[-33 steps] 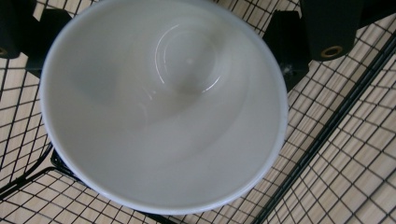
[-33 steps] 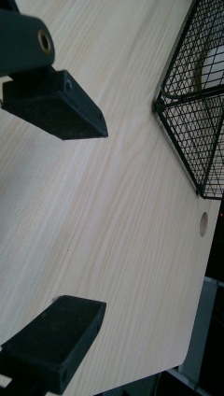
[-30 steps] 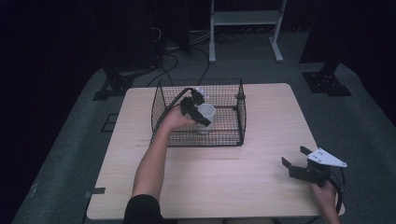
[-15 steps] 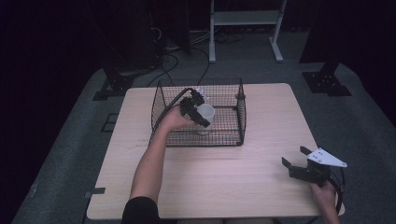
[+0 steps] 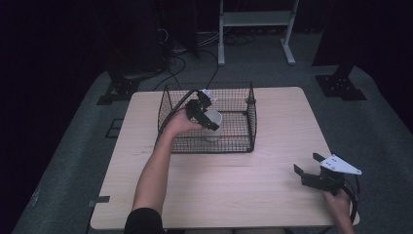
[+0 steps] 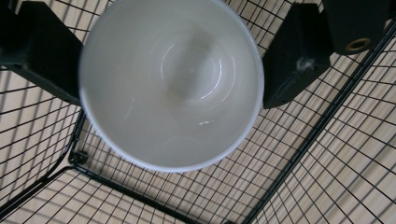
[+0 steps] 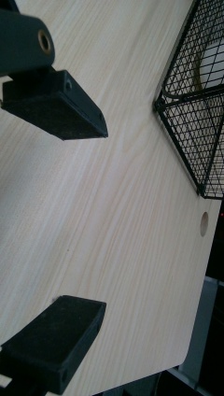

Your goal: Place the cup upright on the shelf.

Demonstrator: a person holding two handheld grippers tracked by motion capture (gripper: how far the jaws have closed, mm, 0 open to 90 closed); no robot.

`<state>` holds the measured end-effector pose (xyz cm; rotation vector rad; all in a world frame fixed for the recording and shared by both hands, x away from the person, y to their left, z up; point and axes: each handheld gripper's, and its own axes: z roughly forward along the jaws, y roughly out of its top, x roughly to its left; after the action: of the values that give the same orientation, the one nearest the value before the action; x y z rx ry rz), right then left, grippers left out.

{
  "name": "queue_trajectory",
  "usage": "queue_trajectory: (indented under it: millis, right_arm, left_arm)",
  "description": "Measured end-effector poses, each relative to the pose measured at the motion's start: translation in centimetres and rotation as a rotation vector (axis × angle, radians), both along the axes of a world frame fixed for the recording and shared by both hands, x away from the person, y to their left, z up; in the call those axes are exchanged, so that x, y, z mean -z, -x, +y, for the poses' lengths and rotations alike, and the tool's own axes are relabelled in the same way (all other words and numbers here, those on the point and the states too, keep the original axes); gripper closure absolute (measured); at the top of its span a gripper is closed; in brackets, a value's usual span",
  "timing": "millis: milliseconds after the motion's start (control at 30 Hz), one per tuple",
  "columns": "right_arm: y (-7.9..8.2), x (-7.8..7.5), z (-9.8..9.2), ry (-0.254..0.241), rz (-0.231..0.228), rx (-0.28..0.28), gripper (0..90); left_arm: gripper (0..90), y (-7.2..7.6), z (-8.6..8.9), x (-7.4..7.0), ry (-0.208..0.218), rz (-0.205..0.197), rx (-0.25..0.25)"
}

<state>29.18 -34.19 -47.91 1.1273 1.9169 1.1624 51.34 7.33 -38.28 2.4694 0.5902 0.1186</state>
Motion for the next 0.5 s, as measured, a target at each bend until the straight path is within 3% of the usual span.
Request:
queue_trajectory:
  millis: [200,267,500]
  right_arm:
    - [0.0,0.0,0.0,0.003,0.0,0.0,13.1]
    - [0.0,0.0,0.0,0.002,0.0,0.001,13.1]
    - [0.0,0.0,0.0,0.003,0.001,0.003,13.0]
  left_arm:
    - [8.1,0.6,0.6,-1.1,0.021,-0.024,-0.004]
    - [8.1,0.9,1.0,-1.5,0.054,-0.034,-0.006]
    - [8.1,2.2,2.2,-2.6,0.102,-0.066,-0.017]
